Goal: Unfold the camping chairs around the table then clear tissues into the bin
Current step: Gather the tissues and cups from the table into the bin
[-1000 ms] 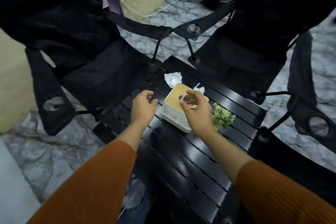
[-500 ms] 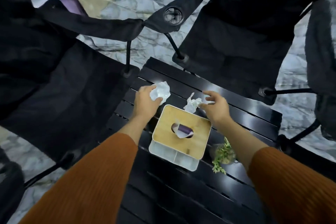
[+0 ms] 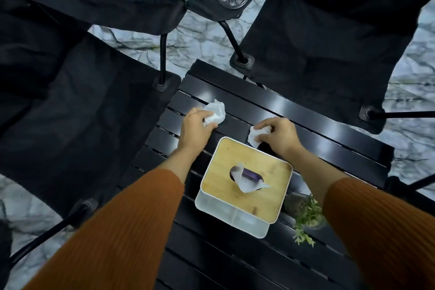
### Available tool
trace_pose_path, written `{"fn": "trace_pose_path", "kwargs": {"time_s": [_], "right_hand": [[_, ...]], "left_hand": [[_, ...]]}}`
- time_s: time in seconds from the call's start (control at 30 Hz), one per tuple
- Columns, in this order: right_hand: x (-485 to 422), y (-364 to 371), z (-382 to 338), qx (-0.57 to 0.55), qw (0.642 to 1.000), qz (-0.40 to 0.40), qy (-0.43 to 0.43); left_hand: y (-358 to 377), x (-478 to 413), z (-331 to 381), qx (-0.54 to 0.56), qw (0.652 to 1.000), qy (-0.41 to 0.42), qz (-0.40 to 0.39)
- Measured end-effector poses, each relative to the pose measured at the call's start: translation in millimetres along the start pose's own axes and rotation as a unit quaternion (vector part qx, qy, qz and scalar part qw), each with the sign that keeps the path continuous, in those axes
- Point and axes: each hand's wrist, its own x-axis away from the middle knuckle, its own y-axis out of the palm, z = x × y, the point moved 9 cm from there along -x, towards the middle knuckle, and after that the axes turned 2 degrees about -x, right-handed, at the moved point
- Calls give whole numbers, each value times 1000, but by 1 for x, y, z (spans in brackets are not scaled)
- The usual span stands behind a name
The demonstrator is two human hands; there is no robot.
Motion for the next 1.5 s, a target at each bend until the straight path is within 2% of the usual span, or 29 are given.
{"fn": "trace_pose_path", "kwargs": {"time_s": [0.23, 0.47, 0.7, 0.83, 1.0, 1.2, 1.4, 1.5], "right_hand": [[33, -49, -34, -102, 990, 90, -34], [105, -45, -84, -140, 982, 78, -102], [193, 30, -116, -130, 978, -4, -164], [249, 88, -132, -113, 972, -51, -201], [322, 175, -130, -94, 964, -140, -204], [385, 265, -89, -34, 955, -211, -205], [413, 323, -28, 40, 951, -241, -188], [416, 342, -7, 75, 947, -252, -185]], "left_hand": [[-54, 27, 26, 41, 996, -12, 72], [-110, 108, 35, 81, 988, -16, 128], [-171, 218, -12, 100, 974, -53, 196], [-202, 288, -61, 93, 961, -93, 244], [-221, 382, -138, 78, 944, -161, 277], [-191, 488, -234, 108, 913, -253, 303], [-98, 551, -292, 137, 892, -346, 259], [-73, 562, -306, 152, 880, -373, 252]]}}
